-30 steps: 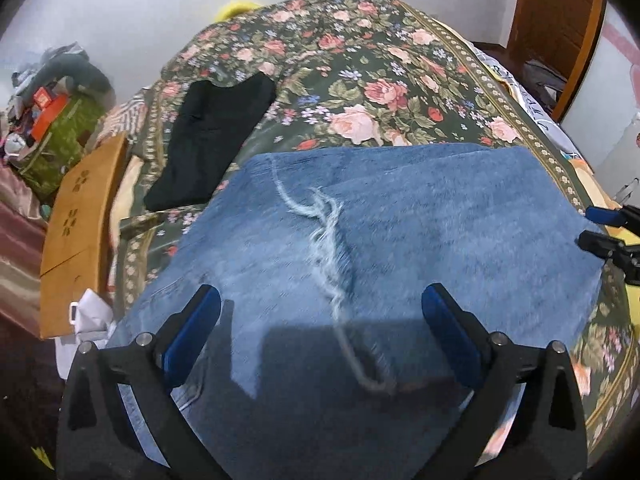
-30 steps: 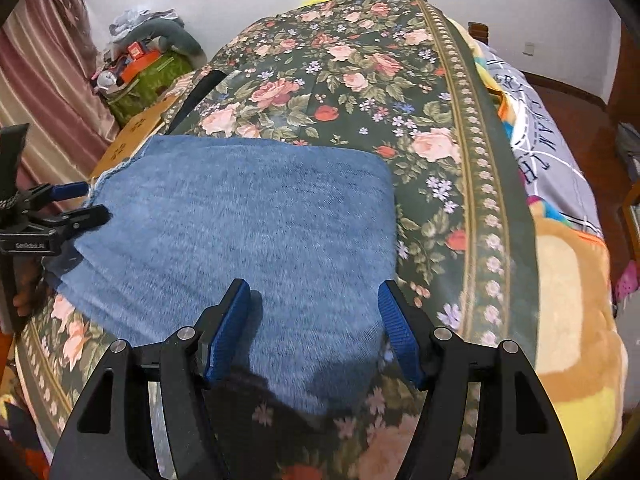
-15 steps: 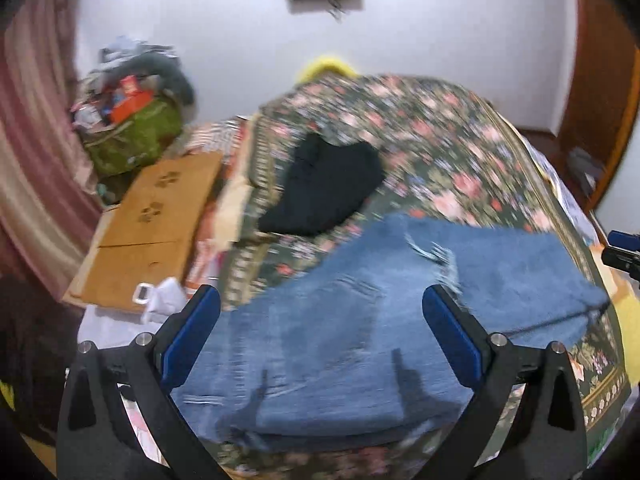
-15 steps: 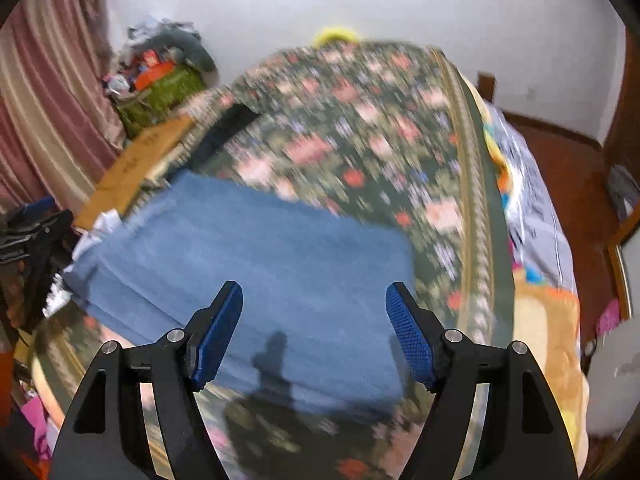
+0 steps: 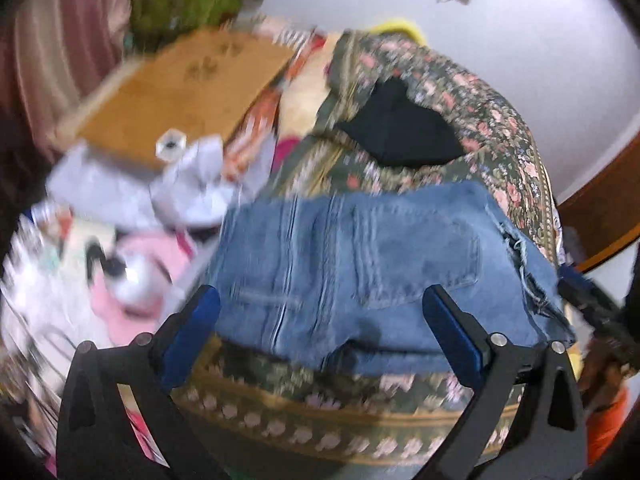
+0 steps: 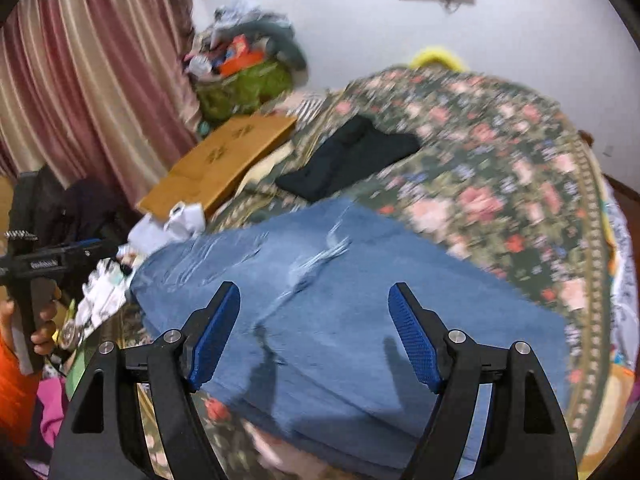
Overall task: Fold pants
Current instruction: 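Grasp the edge of the folded jeans with the left gripper, then lift the jeans with the left gripper, fold them over the stack, release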
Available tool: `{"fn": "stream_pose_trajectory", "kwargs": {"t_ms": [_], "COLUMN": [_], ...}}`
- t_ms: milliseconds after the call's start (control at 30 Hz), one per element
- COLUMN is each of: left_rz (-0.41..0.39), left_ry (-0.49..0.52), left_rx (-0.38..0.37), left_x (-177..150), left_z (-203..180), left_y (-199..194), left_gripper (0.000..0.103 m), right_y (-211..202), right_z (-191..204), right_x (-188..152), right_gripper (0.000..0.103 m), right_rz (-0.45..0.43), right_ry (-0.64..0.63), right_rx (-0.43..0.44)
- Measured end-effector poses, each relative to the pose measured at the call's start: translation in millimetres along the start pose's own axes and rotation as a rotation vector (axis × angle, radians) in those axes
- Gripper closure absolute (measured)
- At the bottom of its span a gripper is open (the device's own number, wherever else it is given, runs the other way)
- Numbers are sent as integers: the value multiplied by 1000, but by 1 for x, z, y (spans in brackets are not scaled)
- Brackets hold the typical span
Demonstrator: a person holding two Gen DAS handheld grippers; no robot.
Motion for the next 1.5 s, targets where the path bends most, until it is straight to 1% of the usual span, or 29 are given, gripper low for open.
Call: {"fn": "stream_pose_trajectory", "kwargs": {"t_ms": [33,100,133,167,300,333,433,500,567,600,633,667,700,767,867,933,967,1000,1033,1100,1167,1233,1267,1333,1400,1467,1500], "left_rz": [29,107,132,163,276,286,303,337,376,383,386,378,367,352,329,297,284,280,282,291,273,207,178,95,44,-13,-51], "left_ry": [-25,-82,-98,-120,-222,-248,-270,-307,-367,-390,-392,-386,-374,-360,-374,-384,-391,-405,-406,-402,-361,-269,-238,-154,-92,-37,-2], "left_rx": [-25,-104,-128,-158,-280,-297,-354,-401,-443,-461,-470,-468,-443,-413,-408,-391,-374,-343,-332,-340,-302,-212,-183,-100,-43,-3,14], "left_x": [-5,-18,-22,-26,-42,-45,-41,-35,-27,-22,-17,-12,-8,-2,2,8,9,12,15,18,24,32,33,41,47,54,58], "left_z": [4,12,13,14,19,21,23,27,33,36,37,38,39,39,42,47,52,56,59,62,58,48,45,31,19,5,-4], "left_y": [6,20,23,29,53,59,70,84,97,102,104,106,107,109,107,106,105,106,110,116,115,104,98,79,63,42,27], "left_gripper": [1,1,1,1,1,1,0,0,1,1,1,6,15,20,26,38,49,68,69,69,71,75,78,81,83,84,84], "right_y": [8,27,33,34,32,33,34,33,34,34,34,34,34,34,34,33,33,33,33,33,33,33,33,33,30,23,16], "right_z": [1,2,3,3,6,7,12,13,12,12,11,12,12,12,11,10,10,10,10,10,10,10,10,9,9,4,0], "right_x": [-2,-10,-13,-14,-16,-17,-17,-17,-17,-17,-17,-18,-17,-18,-18,-17,-18,-18,-18,-18,-18,-17,-17,-18,-17,-18,-18], "right_gripper": [29,29,27,27,26,26,26,26,26,26,26,26,26,26,26,26,26,26,26,26,26,26,26,26,27,33,33], "right_rz": [22,92,119,109,119,122,128,126,125,123,121,119,118,115,114,112,112,111,110,109,107,106,106,104,101,97,85], "right_ry": [3,13,22,16,9,-3,-22,-18,-10,-6,-4,-3,-2,2,4,5,6,6,7,10,13,15,16,18,24,52,75], "right_rx": [5,27,39,33,31,23,6,10,23,30,34,37,39,48,57,62,64,65,66,70,74,77,78,79,78,74,89]}}
Point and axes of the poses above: each gripper's, at about its wrist camera, not at the fingertips, and y roughly the way its jaws point, z to its left, x to its top, the point moved 5 cm from there along y, roughly the way its jaws point, and after that the axes turned 6 degrees about z, right-handed, at the moved point
